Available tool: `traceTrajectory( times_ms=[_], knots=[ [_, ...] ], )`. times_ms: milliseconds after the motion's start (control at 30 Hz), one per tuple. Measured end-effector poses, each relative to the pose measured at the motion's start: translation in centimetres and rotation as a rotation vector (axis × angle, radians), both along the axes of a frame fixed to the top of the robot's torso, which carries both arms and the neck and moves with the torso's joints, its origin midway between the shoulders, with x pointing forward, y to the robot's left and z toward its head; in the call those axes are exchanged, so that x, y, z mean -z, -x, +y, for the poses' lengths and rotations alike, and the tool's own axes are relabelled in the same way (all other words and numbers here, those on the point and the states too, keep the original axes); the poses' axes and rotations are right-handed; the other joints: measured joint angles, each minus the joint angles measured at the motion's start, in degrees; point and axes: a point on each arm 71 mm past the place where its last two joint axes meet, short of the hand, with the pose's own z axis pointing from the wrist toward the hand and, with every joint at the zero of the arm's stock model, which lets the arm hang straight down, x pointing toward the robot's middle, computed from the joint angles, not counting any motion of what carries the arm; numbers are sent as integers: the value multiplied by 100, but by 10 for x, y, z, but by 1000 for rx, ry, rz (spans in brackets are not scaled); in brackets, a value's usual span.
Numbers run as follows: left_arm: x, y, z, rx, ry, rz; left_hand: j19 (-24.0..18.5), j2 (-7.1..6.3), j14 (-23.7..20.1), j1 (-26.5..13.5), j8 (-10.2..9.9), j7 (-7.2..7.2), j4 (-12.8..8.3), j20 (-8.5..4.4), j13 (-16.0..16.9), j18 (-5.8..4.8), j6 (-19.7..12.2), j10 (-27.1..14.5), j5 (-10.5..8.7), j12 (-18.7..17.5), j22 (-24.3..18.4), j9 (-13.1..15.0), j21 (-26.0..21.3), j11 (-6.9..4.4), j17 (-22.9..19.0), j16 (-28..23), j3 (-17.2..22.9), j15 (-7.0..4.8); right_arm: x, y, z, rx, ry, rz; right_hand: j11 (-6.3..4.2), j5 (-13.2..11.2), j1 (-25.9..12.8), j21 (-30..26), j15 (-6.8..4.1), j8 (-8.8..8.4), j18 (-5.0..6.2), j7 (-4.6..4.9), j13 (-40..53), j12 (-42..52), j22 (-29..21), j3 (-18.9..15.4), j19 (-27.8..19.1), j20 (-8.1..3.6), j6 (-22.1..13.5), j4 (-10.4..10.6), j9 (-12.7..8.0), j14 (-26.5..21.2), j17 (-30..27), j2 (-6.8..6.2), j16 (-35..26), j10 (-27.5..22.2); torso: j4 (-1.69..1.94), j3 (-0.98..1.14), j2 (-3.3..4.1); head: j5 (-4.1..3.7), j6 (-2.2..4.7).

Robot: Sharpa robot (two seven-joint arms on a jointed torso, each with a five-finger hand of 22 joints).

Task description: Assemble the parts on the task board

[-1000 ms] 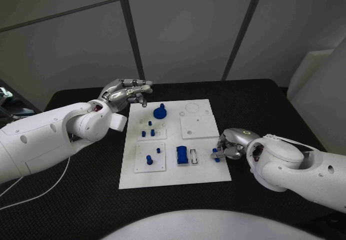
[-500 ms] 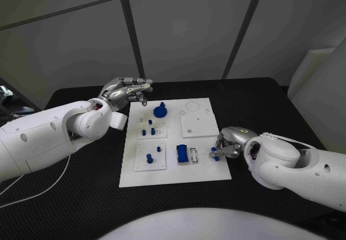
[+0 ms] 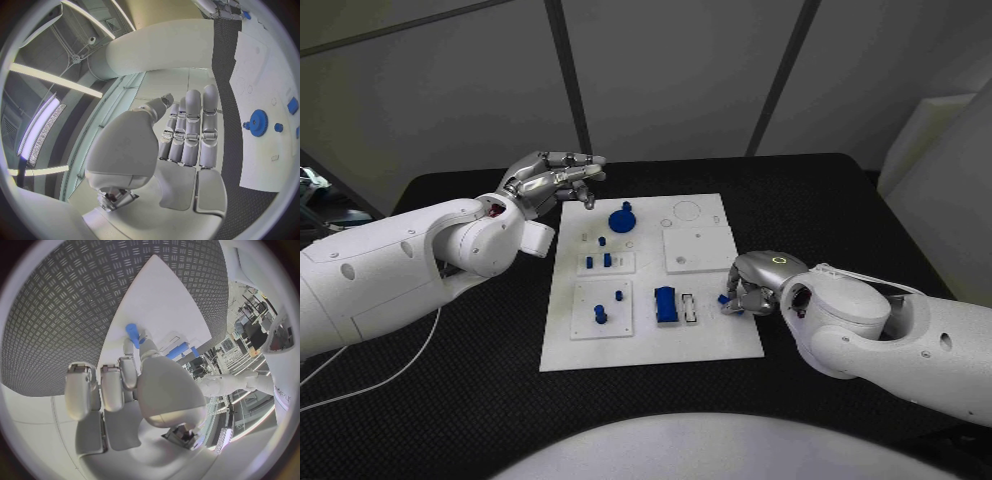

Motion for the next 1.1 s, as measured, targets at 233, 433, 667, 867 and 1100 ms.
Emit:
traceTrajectory(
  times_ms=[233,433,667,867,1100],
  knots=[
    [0,0,-1,1,1,0,0,0,0,0,0,0,0,0,0,0,0,0,0,0,0,0,0,0,0,0,0,0,-1,2,1,-5,-1,0,1,167,-106,0,1,-102,0,1,-80,-1,0,159,0,0,0,-27,-195,0,0,106,0,-1,-1,-1,-2,-16,-4],
    [0,0,-1,2,1,0,0,0,0,0,0,0,0,0,0,0,0,0,0,0,0,0,0,0,1,0,0,0,0,5,-6,51,-66,36,2,258,-269,0,2,-265,0,51,-85,-11,0,286,0,0,-54,19,-322,-1,-1,269,0,-2,0,-2,-6,-34,-4],
    [0,0,-1,2,1,0,0,0,0,0,0,0,0,0,0,0,0,0,0,0,1,0,0,0,-1,0,0,0,2,10,-10,141,-191,87,3,437,-310,0,3,-333,0,47,-139,28,0,450,0,0,-10,-5,-395,-1,4,311,0,-3,4,-2,-6,-29,3],
    [0,0,-1,2,1,0,0,0,0,0,0,0,0,0,0,0,0,0,0,0,1,0,0,0,-4,0,0,0,3,15,-7,186,-271,115,26,482,-350,4,4,-380,-1,51,-212,40,0,536,0,0,34,19,-410,-1,3,348,0,19,4,-4,-3,-2,4],
    [0,1,-2,4,2,0,0,0,0,0,0,0,0,0,0,-1,0,0,0,0,1,0,0,0,-4,0,0,0,-1,14,-3,226,-352,119,24,482,-488,23,3,-383,0,30,-580,100,0,577,0,0,94,60,-415,-1,3,254,0,21,11,-3,0,20,-8]
  ],
)
